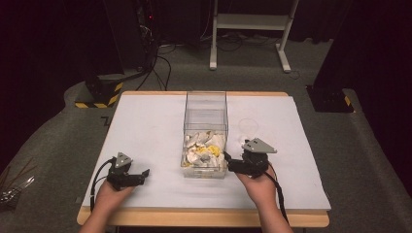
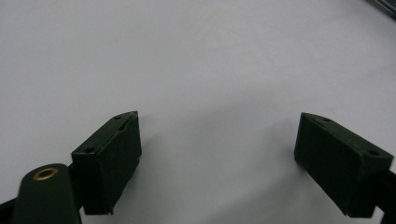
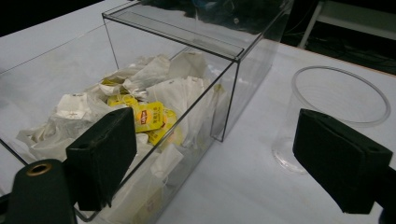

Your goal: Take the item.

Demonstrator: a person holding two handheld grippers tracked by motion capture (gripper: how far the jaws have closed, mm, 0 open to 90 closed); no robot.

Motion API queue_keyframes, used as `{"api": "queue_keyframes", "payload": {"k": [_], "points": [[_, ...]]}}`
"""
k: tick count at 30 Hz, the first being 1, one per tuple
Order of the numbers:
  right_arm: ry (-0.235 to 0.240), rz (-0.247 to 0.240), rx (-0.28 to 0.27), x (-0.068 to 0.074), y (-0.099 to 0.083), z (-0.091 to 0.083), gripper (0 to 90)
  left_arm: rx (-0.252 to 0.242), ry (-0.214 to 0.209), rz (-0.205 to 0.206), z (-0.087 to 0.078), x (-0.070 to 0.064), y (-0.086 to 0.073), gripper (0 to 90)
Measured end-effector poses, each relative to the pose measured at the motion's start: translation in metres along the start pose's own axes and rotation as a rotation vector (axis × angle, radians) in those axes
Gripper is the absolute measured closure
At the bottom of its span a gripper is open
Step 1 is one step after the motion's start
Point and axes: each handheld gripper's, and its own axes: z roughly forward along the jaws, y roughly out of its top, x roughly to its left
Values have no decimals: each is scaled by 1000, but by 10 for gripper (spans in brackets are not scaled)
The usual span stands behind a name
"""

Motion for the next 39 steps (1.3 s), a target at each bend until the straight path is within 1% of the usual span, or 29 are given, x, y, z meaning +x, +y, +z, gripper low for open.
{"api": "queue_keyframes", "payload": {"k": [7, 8, 9, 15, 16, 19, 20, 24, 26, 36, 39], "points": [[23, -12, 0, 8, 3, 5, 140, 0, 0, 0, 0, 0, 0, 151], [31, -17, 2, 12, 4, 7, 140, 0, 0, 0, 0, 0, 0, 151], [31, -17, 2, 12, 4, 7, 140, 2, 0, 0, 0, 0, 0, 151], [61, -28, 7, 23, 8, 15, 142, 0, 0, 0, 0, 0, 0, 151], [69, -31, 11, 27, 9, 18, 142, 0, 0, 0, 0, 0, 0, 151], [77, -37, 16, 30, 10, 20, 143, 0, 0, 0, 0, 0, 0, 151], [84, -37, 18, 34, 11, 23, 143, 0, 0, 0, 0, 0, 0, 151], [91, -36, 19, 37, 12, 26, 143, 0, 0, 1, 0, 0, 0, 151], [104, -41, 26, 40, 13, 31, 144, 0, 0, 1, 0, 0, 0, 151], [126, -43, 41, 47, 17, 40, 145, 0, 1, 1, 0, 0, 0, 151], [146, -35, 69, 48, 19, 44, 147, 0, 1, 1, 0, 0, 0, 151]]}}
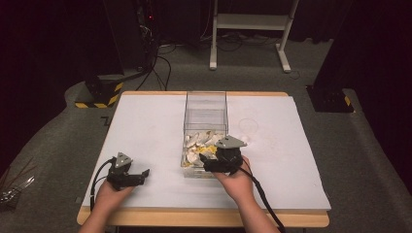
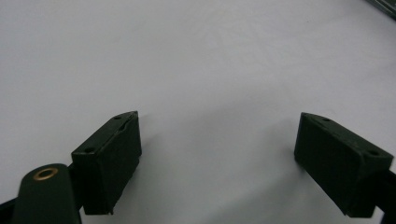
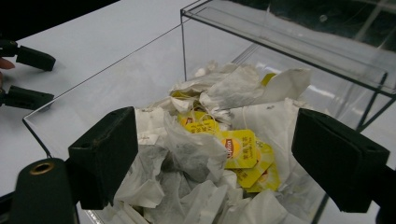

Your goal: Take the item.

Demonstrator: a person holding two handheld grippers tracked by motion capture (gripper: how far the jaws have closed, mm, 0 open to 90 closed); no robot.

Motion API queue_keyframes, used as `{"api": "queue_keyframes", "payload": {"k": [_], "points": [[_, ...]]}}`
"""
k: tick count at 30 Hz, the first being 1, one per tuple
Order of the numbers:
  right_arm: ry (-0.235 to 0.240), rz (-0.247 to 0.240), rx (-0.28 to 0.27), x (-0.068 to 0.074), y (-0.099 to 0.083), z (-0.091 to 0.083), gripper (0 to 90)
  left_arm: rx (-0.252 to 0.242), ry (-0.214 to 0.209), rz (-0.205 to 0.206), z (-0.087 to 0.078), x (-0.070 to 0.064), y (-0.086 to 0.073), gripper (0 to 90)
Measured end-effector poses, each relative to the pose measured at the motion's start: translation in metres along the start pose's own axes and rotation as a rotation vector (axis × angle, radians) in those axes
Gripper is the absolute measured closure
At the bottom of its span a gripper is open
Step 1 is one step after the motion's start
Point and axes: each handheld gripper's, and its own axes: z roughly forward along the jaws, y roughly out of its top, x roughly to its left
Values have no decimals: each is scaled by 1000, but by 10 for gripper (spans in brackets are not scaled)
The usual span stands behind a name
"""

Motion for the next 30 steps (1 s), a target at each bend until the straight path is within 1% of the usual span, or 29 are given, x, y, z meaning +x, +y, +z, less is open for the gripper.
{"api": "queue_keyframes", "payload": {"k": [2, 7, 8, 11, 13, 14, 15, 18, 21, 22, 23, 24, 25, 26, 27, 28, 30], "points": [[14, 5, 11, -1, 1, 4, 151, 0, 0, 0, 0, 0, 0, 151], [22, 6, 31, -3, 3, 11, 170, 0, 0, 0, 0, 0, 0, 151], [35, -2, 44, -3, 6, 14, 181, 0, 0, 0, 0, 0, 0, 151], [39, -16, 55, -3, 9, 16, 200, 0, 0, 0, 0, 0, 0, 151], [46, -34, 71, -2, 11, 18, 246, 0, 0, 0, 0, 0, 0, 151], [58, -45, 96, -2, 13, 20, 275, -1, 0, -2, 0, 0, 0, 151], [58, -45, 96, -2, 13, 20, 275, -1, 0, -2, 0, 0, 0, 151], [58, -58, 122, -2, 16, 21, 328, -1, 0, -3, 0, 0, 0, 151], [63, -60, 150, -5, 17, 21, 372, -1, 0, -3, 0, 0, 0, 151], [74, -46, 170, -6, 18, 21, 399, -1, 0, -3, 0, 0, 0, 151], [74, -46, 170, -6, 18, 21, 399, -1, 0, -3, 0, 0, 0, 151], [77, -46, 176, -7, 18, 21, 426, -1, -1, -3, 0, 0, 0, 151], [76, -54, 179, -8, 18, 21, 443, -1, -1, -4, 0, 0, 0, 151], [76, -62, 196, -9, 18, 21, 506, -1, -1, -3, 0, 0, 0, 151], [74, -76, 200, -9, 18, 20, 535, -1, -1, -3, 0, 0, 0, 151], [74, -76, 200, -9, 18, 20, 535, -1, -1, -3, 0, 0, 0, 151], [71, -107, 225, -7, 19, 20, 573, -1, -1, -3, 0, 0, 0, 151]]}}
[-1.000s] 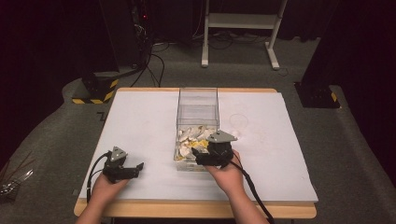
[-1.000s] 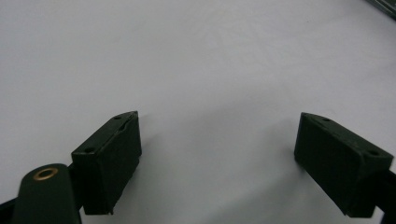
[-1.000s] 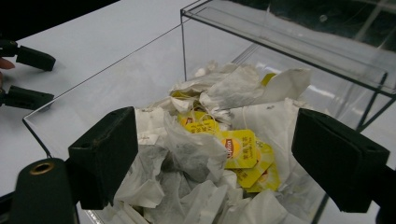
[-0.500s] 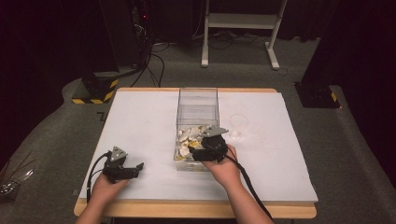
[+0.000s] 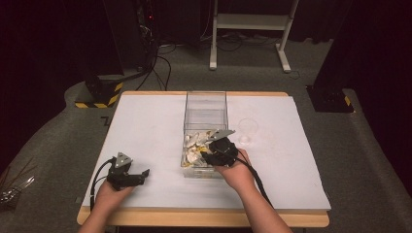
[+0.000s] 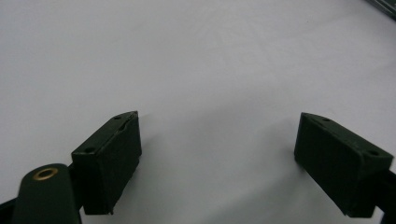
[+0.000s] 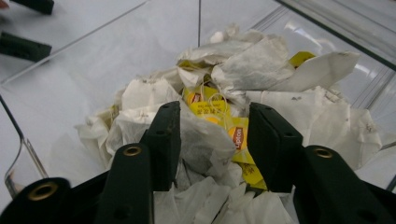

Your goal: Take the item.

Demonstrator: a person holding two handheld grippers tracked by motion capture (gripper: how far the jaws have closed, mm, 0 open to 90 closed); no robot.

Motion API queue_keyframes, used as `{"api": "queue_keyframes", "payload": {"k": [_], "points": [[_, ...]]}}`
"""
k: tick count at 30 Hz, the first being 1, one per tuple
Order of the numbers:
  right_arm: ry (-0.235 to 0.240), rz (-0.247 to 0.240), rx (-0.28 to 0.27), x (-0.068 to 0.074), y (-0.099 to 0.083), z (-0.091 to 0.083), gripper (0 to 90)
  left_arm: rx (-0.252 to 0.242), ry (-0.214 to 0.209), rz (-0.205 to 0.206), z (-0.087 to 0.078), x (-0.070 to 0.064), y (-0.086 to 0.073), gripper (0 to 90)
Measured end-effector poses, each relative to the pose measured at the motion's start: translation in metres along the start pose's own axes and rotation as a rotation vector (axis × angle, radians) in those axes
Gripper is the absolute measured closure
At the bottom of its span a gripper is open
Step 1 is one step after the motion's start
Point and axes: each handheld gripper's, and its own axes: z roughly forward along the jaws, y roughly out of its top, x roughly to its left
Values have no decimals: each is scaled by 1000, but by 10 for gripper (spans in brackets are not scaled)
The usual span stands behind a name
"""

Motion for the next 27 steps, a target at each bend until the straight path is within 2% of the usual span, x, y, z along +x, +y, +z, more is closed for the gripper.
{"api": "queue_keyframes", "payload": {"k": [3, 4, 5, 6, 7, 9, 10, 13, 17, 21, 27], "points": [[-20, -42, 36, 2, 2, 1, 609, 0, 0, 0, 0, 0, 0, 151], [-19, -41, 42, 1, 3, 2, 622, 0, 0, 0, 0, 0, 0, 151], [5, -49, 56, -2, 5, 3, 635, 0, 0, 0, 0, 0, 0, 151], [5, -49, 56, -2, 5, 3, 635, 0, 0, -1, 0, 0, 0, 151], [43, -51, 79, -5, 7, 3, 633, 0, 0, -1, 0, 0, 0, 151], [49, -59, 79, -6, 8, 3, 633, 0, 0, 0, 0, 0, 0, 151], [34, -74, 100, -4, 9, 4, 659, 0, 0, -1, 0, 0, 0, 151], [18, -82, 110, -4, 9, 4, 687, 0, 1, 2, 0, 0, 0, 151], [21, -86, 115, -5, 9, 4, 766, 0, 1, 2, 0, 0, 0, 151], [21, -122, 132, -4, 10, 4, 806, 0, 1, 1, 0, 0, 0, 151], [25, -143, 143, -5, 9, 4, 872, 0, 1, 1, 0, 0, 0, 151]]}}
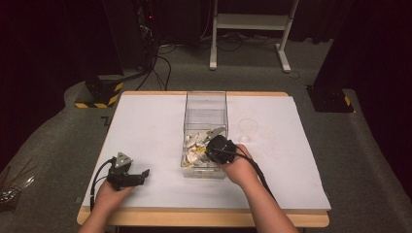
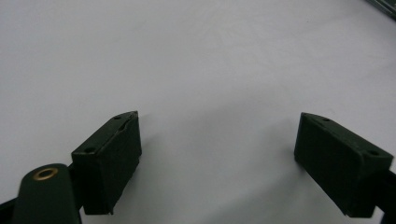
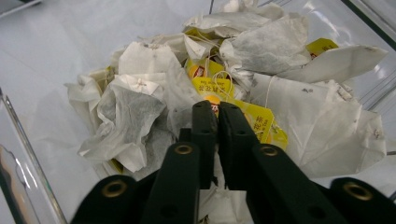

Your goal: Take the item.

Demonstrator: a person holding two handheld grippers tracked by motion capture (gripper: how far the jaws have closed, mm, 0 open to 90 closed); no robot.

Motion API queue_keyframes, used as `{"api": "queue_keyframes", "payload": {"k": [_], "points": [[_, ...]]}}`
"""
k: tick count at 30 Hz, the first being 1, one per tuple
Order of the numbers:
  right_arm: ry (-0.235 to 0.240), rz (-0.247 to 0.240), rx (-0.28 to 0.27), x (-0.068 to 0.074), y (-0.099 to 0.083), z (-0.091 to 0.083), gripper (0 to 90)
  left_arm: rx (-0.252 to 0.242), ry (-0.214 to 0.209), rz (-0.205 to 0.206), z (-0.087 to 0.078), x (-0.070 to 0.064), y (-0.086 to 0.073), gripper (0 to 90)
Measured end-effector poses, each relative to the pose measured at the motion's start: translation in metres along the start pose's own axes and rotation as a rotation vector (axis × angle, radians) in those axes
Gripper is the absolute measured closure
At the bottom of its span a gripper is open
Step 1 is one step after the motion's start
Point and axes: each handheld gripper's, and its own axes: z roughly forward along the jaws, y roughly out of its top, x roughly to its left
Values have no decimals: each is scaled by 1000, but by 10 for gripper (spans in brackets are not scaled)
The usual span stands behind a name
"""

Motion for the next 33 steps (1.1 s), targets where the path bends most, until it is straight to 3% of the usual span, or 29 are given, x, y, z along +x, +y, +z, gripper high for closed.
{"api": "queue_keyframes", "payload": {"k": [9, 15, 16, 26, 33], "points": [[8, -16, -22, 2, -2, -3, 893, 0, 0, 0, 0, 0, 0, 151], [-11, 54, -131, 2, -11, -11, 897, 2, 0, 0, 0, 0, 0, 151], [-11, 54, -131, 2, -11, -11, 897, 2, 0, 0, 0, 0, 0, 151], [-26, 119, -317, 7, -28, -22, 896, -2, 0, -2, 0, 0, 0, 151], [-63, 138, -370, 8, -38, -25, 896, -2, -1, -4, 0, 0, 0, 151]]}}
